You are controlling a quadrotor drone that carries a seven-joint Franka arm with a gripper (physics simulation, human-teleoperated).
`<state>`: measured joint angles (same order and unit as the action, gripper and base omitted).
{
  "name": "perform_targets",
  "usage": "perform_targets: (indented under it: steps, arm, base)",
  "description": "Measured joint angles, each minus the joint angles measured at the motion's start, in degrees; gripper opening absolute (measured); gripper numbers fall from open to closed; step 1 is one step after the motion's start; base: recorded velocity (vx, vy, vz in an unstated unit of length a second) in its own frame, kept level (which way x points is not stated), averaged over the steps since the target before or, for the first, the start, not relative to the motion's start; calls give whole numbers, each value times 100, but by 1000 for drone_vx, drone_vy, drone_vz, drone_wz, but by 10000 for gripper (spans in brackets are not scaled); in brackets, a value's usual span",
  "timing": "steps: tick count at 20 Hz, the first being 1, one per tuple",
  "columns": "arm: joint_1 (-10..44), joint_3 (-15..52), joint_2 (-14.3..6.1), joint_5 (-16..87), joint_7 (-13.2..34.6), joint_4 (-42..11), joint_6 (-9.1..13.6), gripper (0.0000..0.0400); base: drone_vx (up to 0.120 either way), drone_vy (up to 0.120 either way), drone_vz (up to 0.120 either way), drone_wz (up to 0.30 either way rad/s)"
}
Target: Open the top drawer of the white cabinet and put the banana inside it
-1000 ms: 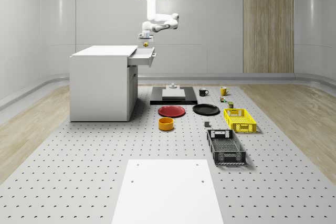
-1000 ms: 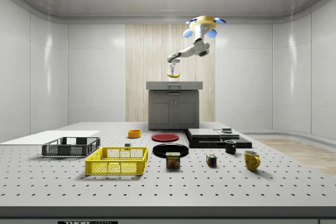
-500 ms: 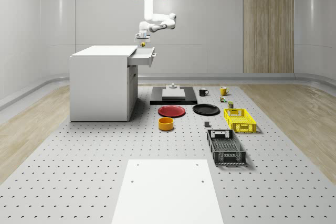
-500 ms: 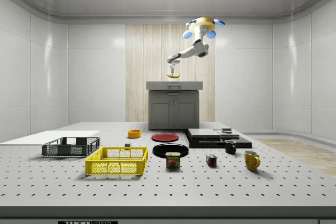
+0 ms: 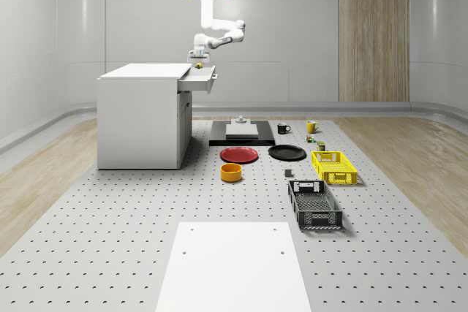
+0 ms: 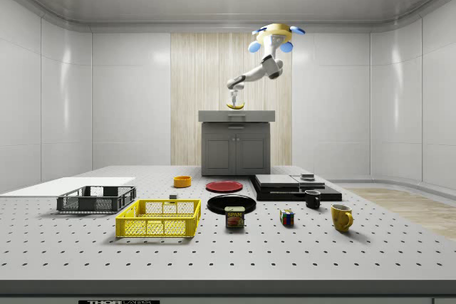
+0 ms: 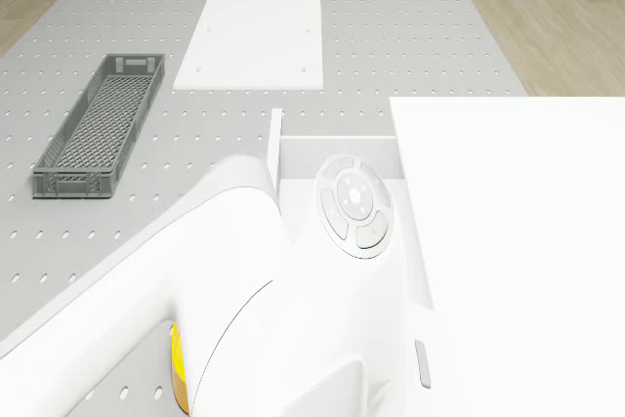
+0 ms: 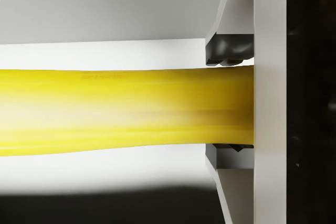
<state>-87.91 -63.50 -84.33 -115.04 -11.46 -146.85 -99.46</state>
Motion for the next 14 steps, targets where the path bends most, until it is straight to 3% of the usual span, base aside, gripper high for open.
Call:
perform_targets:
  steps: [14]
  arm:
    - [-88,536,304,-560,79,381,-189,193]
  base:
    - [0,0,0,0]
